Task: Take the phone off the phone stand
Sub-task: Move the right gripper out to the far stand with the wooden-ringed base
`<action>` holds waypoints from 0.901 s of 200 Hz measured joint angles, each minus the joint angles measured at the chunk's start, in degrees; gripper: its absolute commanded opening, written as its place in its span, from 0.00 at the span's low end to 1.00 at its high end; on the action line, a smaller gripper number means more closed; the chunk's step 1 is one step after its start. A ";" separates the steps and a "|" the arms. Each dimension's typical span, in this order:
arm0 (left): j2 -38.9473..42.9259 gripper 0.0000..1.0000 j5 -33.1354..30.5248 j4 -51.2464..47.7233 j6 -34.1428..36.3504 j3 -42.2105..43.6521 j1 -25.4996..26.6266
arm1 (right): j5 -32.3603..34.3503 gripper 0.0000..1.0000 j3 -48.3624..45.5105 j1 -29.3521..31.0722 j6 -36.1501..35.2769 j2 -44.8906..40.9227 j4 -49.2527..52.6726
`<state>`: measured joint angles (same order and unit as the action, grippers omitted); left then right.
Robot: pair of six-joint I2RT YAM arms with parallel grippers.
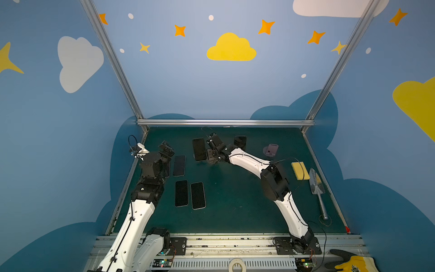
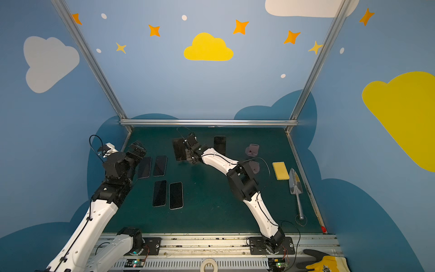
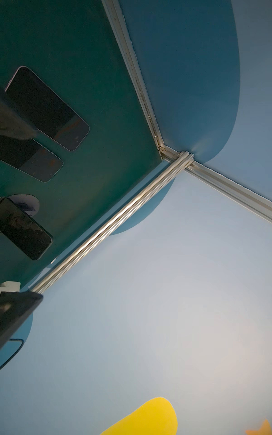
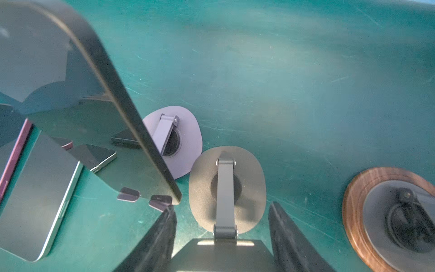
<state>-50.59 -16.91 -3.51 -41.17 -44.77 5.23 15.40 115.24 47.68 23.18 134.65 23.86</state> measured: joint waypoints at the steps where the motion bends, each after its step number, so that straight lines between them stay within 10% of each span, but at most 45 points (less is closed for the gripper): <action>1: 0.00 1.00 0.02 0.00 -0.02 0.00 0.00 | -0.02 0.53 -0.04 0.00 0.00 -0.02 -0.02; 180: -1.66 1.00 10.12 1.57 -0.04 -1.07 -0.31 | 9.46 0.47 -34.91 0.31 -3.21 -45.22 0.24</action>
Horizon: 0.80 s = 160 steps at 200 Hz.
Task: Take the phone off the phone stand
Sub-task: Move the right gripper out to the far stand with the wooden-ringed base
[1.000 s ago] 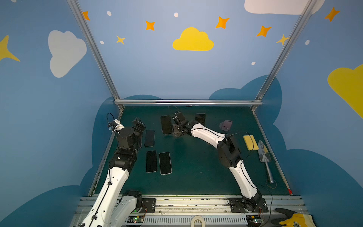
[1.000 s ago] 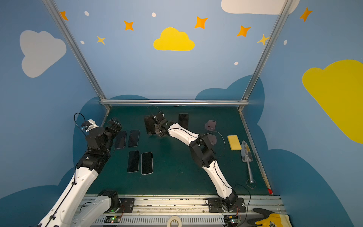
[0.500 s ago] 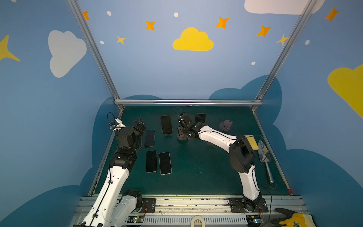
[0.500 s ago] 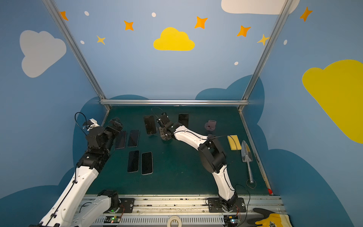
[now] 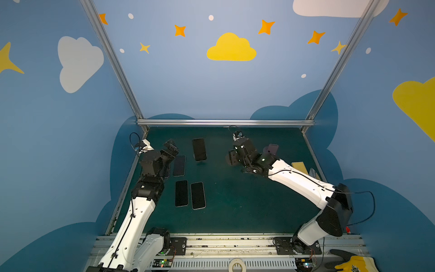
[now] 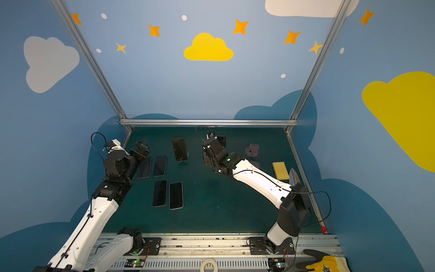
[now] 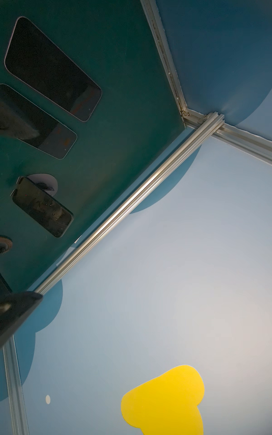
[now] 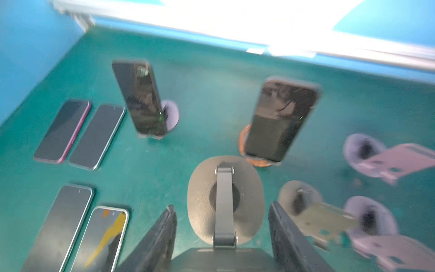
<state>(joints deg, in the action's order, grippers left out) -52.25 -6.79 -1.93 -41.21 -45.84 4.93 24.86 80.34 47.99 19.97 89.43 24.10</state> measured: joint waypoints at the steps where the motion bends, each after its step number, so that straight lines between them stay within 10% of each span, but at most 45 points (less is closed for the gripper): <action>1: -0.02 1.00 0.07 0.00 0.00 -0.02 0.00 | 0.02 0.47 0.00 -0.07 -0.07 -0.11 0.00; 90: -1.79 1.00 0.52 0.04 0.52 -0.02 2.95 | -1.01 0.46 6.62 -17.03 -2.21 -0.17 -1.05; 160: -3.65 1.00 2.21 0.02 0.52 -0.59 3.56 | -6.01 0.45 13.77 -23.54 -0.94 17.59 -4.20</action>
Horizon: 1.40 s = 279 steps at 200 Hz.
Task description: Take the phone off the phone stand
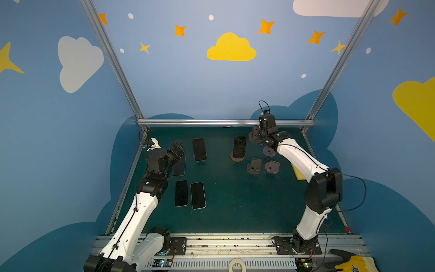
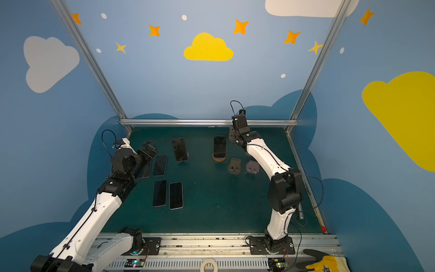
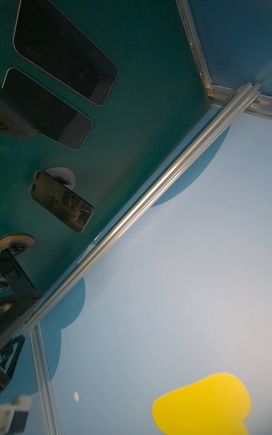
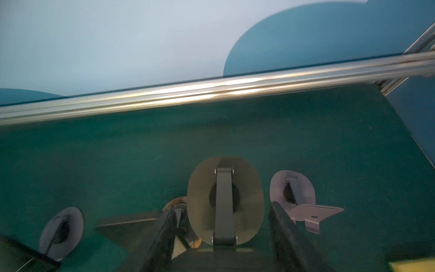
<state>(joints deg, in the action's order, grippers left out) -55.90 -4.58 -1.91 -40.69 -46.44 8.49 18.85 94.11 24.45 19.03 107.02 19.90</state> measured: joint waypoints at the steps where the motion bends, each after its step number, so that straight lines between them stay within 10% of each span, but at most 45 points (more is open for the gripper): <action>1: -0.02 1.00 0.02 0.00 0.02 0.00 0.00 | -0.09 0.45 0.11 -0.07 0.02 0.35 0.00; 155: -1.84 1.00 2.45 -0.02 -0.07 -0.59 0.33 | -1.40 0.49 8.79 -2.91 1.88 19.61 -0.42; 215: -2.10 1.00 2.56 -0.02 -0.07 -0.59 0.42 | -2.32 0.72 10.80 -3.30 0.07 21.18 1.40; 279: -1.75 1.00 2.51 -0.04 -0.02 -0.59 0.44 | -2.19 0.76 10.78 -3.34 -0.24 17.81 4.81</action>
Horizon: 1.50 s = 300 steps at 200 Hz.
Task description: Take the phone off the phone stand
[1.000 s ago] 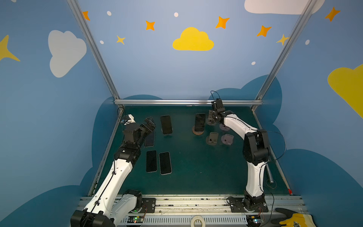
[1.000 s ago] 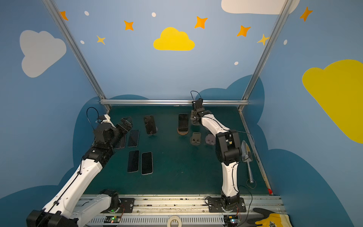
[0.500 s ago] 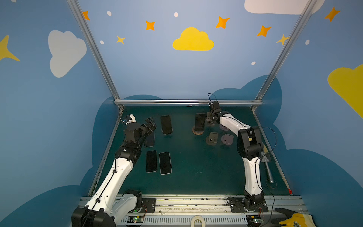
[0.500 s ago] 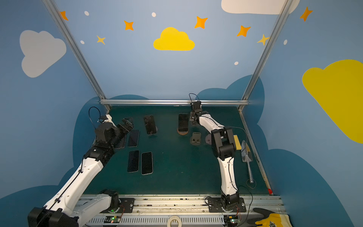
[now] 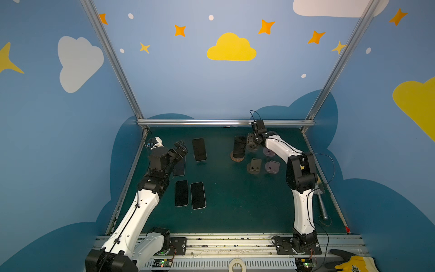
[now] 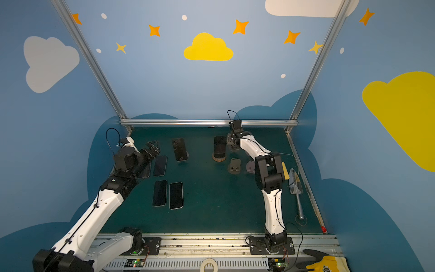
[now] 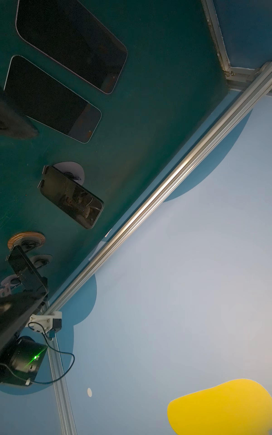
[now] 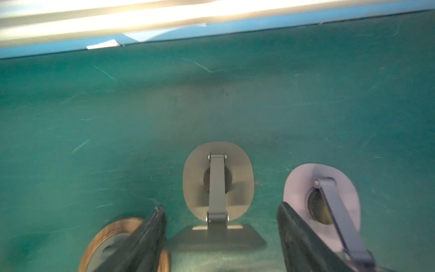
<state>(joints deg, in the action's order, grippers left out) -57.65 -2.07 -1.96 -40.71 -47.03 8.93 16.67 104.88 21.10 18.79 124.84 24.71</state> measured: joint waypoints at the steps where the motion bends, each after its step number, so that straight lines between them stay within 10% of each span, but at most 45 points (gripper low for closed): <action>1: 0.02 1.00 0.00 0.00 0.02 0.00 0.00 | 0.00 0.76 0.00 0.00 0.00 -0.11 0.04; 107: 0.44 1.00 0.33 -0.13 -1.20 -0.02 0.09 | 0.90 0.87 -9.25 7.13 0.85 -22.62 -1.81; 300: -6.43 1.00 11.85 3.08 -8.31 -0.02 0.07 | 4.42 0.89 3.93 12.44 -2.40 -7.15 0.33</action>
<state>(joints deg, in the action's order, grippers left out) -64.07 9.78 1.13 -49.01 -47.05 8.99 21.08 108.81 33.54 16.38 117.69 25.04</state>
